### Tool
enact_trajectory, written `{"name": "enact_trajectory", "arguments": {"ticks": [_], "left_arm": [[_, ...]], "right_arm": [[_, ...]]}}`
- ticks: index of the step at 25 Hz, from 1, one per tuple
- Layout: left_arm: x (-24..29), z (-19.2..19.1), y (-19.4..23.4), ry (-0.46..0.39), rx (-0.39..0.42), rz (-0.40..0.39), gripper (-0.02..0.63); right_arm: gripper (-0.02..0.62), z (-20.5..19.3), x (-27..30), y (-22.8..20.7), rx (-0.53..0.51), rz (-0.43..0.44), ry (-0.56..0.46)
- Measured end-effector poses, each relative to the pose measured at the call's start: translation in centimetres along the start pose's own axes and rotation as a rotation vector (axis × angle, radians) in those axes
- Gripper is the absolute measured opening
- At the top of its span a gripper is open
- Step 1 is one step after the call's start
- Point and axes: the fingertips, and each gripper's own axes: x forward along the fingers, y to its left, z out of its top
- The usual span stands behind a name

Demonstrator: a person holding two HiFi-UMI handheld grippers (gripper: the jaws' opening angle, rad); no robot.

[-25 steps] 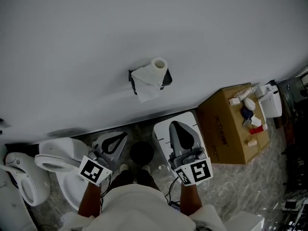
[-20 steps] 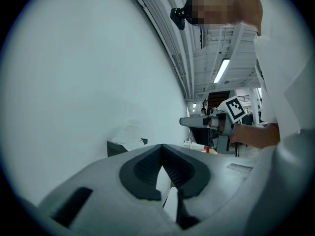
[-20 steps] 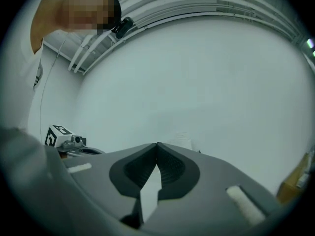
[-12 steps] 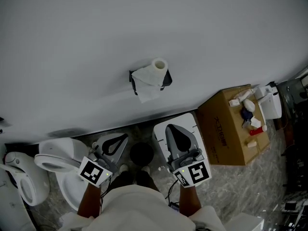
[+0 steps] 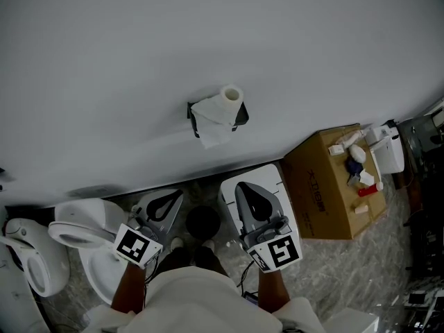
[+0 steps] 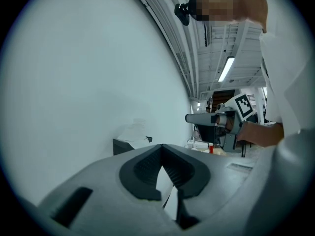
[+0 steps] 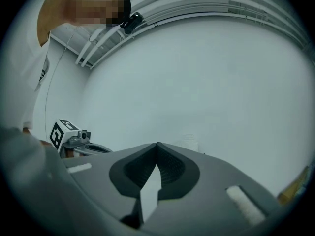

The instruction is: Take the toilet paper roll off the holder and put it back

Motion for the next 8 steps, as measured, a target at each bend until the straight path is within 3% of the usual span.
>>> {"name": "enact_trajectory", "arguments": {"ticks": [8], "left_arm": [[0.3, 2.5, -1.2, -0.099, 0.006, -0.064, -0.002]], "right_arm": [[0.008, -0.4, -0.5, 0.9, 0.025, -0.001, 0.008]]}}
